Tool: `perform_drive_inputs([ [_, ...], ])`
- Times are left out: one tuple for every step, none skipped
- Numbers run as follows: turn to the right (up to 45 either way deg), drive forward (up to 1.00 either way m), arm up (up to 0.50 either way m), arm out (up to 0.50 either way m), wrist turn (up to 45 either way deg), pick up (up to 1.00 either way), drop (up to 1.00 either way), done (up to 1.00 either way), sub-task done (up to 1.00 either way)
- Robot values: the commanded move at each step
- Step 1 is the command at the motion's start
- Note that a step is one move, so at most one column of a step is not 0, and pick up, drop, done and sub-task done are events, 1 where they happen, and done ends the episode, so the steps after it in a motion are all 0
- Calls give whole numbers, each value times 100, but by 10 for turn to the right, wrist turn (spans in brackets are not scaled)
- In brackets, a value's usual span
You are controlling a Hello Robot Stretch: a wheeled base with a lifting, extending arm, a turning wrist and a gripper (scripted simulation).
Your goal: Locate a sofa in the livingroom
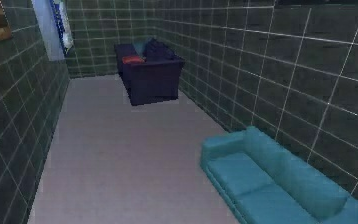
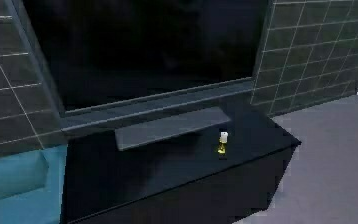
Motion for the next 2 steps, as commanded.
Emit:
perform_drive_inputs([
  [300,0,0,0,0,0,0,0,0],
  [0,0,0,0,0,0,0,100,0],
])
